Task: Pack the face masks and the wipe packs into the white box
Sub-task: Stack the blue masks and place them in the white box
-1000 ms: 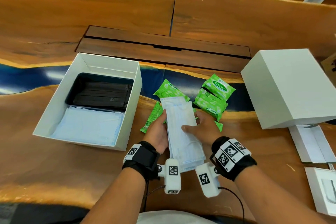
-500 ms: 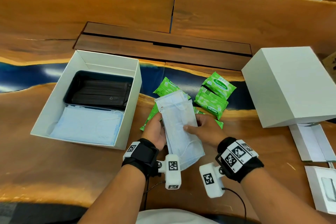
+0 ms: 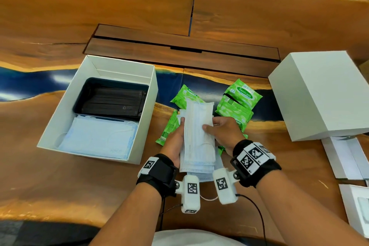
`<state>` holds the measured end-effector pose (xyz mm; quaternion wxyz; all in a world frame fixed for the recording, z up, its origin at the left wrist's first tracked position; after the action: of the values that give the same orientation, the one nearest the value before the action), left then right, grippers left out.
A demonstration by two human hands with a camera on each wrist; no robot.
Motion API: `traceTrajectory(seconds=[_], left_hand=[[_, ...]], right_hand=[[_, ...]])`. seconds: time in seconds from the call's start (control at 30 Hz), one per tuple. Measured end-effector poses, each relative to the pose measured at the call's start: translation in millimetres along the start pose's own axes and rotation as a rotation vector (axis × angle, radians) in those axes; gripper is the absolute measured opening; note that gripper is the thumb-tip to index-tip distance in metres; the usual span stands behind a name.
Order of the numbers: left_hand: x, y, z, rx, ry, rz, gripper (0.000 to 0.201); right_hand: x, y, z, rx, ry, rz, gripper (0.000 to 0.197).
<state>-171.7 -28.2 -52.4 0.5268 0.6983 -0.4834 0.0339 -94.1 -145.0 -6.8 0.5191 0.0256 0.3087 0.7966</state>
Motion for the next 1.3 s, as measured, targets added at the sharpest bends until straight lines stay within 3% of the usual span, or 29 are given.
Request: traceTrajectory(seconds=[0.1,0.27,0.33,0.4,0.43,0.53,0.6,0.7,0.77,0.87,0.97,1.13,1.23,1.3], left_hand=[[-6,0,1,0.058,0.036,-0.03,0.038],[-11,-4,-5,0.113,0.064,-0.123,0.038],[-8,-4,-5,0.072,0.102,-0.097,0.05],[-1,-2,-2,0.01,0.12,0.018,0.068],[4,0,0,0.005,0.098,0.048,0.069],[7,2,-1,0.121,0.04,-0.017,0.038],[0,1,-7,0.19,0.136,-0.055,0.04],[-2,3,-24,0.246,0.3,-0.051,0.044],[8,5,-25,0.227,0.328,-0.034,0.043],[28,13,-17,0.224,0.36,0.012,0.036],[32,19,-18,0.206,0.363,0.036,0.034],[20,17,-22,0.235,0.247,-0.033,0.042],[18,23,-23,0.23,0.219,-0.038,0.042],[22,24,-16,0.213,0.184,-0.027,0.048]], right_hand=[[-3,4,2,0.055,-0.094,0.018,0.007],[-27,5,3,0.026,-0.097,-0.038,0.007],[-23,9,-2,0.043,-0.111,-0.003,0.003],[-10,14,-8,0.033,-0.102,0.011,0.001],[-3,15,-9,0.018,-0.084,0.004,0.004],[-2,17,-4,-0.037,-0.001,-0.029,0.019],[-19,19,-4,0.009,0.037,-0.054,0.044],[-36,29,-22,0.182,-0.327,0.122,0.068],[-30,35,-29,0.212,-0.549,0.237,0.077],[-7,39,-22,0.142,-0.675,0.216,0.055],[-3,39,-18,0.095,-0.576,0.145,0.043],[-19,48,-14,0.056,-0.179,0.346,0.05],[-37,39,2,0.019,-0.173,0.195,0.06],[-26,36,9,-0.004,-0.188,0.181,0.068]])
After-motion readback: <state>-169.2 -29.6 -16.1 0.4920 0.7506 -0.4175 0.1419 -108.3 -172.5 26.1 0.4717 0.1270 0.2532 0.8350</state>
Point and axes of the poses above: each hand's wrist, its own y-axis away from the middle knuckle, its own x-axis out of the palm, z = x × y, the point moved 2 cm from there along -y, towards the middle knuckle, and after that the axes turned 3 degrees about y, right-handed, at the moved point
